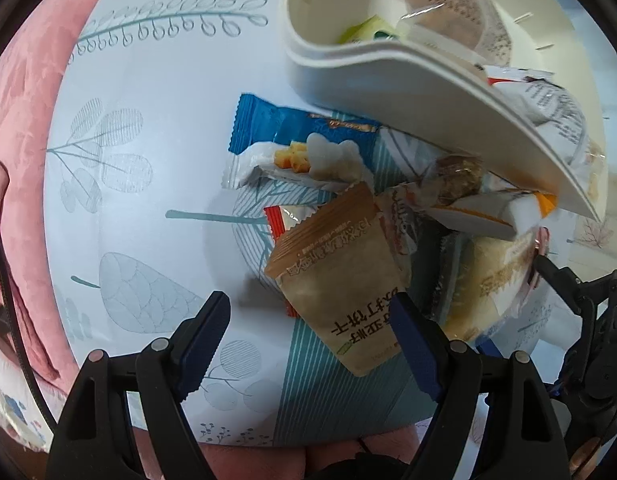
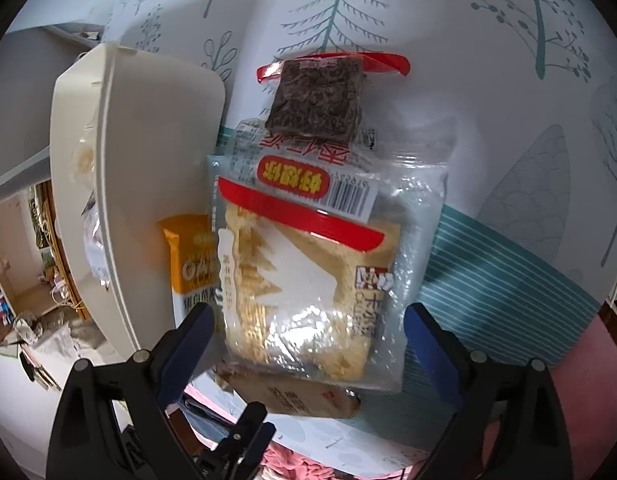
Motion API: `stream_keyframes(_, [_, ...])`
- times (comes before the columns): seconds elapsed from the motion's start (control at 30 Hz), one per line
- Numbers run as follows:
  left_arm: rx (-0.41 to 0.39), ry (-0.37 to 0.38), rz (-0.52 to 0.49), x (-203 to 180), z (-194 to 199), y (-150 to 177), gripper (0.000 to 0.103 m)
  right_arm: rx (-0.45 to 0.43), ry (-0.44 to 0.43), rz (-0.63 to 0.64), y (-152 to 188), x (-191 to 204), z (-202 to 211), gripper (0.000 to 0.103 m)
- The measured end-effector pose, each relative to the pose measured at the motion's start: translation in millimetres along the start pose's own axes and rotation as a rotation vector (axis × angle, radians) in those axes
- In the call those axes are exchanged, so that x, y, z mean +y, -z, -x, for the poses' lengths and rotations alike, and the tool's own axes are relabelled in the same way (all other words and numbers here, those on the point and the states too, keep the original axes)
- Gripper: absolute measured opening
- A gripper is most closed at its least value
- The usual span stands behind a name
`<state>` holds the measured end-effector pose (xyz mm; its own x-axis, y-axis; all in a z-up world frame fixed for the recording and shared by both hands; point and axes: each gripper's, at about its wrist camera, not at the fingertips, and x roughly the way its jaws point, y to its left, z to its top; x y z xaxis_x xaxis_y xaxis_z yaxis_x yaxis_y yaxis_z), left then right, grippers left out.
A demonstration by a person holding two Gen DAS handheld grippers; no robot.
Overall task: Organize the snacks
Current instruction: 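Grasp the clear bread bag with red band with right tool while left tool approaches the brown paper bag, then grasp the brown paper bag with left tool while right tool lifts the bread bag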
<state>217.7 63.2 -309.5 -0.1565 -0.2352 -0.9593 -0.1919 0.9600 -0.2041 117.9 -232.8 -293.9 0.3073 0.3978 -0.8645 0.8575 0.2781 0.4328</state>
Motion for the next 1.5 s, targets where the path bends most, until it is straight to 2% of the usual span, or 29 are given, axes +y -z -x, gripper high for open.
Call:
stream_keyframes(0.13, [0.024, -0.007, 0.015, -1, -9, -7, 0.08, 0.003, 0.029, -0.015, -1, 5, -9, 0.097])
stream_keyframes(0.27, [0.025, -0.009, 0.022, -4, -12, -13, 0.08, 0.004, 0.051, -0.04, -5, 8, -16, 0.103])
stream_keyframes(0.47, [0.035, -0.005, 0.025, -11, -13, -25, 0.08, 0.01, 0.121, -0.04, -7, 18, -27, 0.103])
stream_keyframes(0.57, [0.042, 0.005, 0.039, -14, -17, -29, 0.074, 0.004, 0.149, -0.028, -5, 23, -30, 0.103])
stream_keyframes(0.63, [0.054, 0.004, 0.051, -12, -16, -30, 0.065, 0.007, 0.164, -0.027, -4, 29, -35, 0.103])
stream_keyframes(0.9, [0.076, 0.049, 0.104, -7, -22, -31, 0.06, 0.026, 0.276, -0.035, -8, 56, -53, 0.103])
stream_keyframes(1.0, [0.097, 0.021, 0.108, 1, -22, -29, 0.06, -0.003, 0.309, -0.025, -3, 65, -57, 0.103])
stream_keyframes(1.13, [0.113, 0.018, 0.121, 9, -20, -27, 0.058, -0.003, 0.299, -0.002, 2, 70, -60, 0.103])
stream_keyframes(1.3, [0.11, -0.012, 0.085, 8, -12, -20, 0.057, 0.001, 0.286, 0.027, 6, 38, -43, 0.094])
stream_keyframes(1.37, [0.1, -0.015, 0.075, 5, -7, -16, 0.057, 0.011, 0.252, 0.032, 8, 31, -38, 0.093])
stream_keyframes(1.5, [0.09, -0.001, 0.072, 4, -1, -8, 0.057, 0.072, 0.167, -0.039, 13, 5, -29, 0.092])
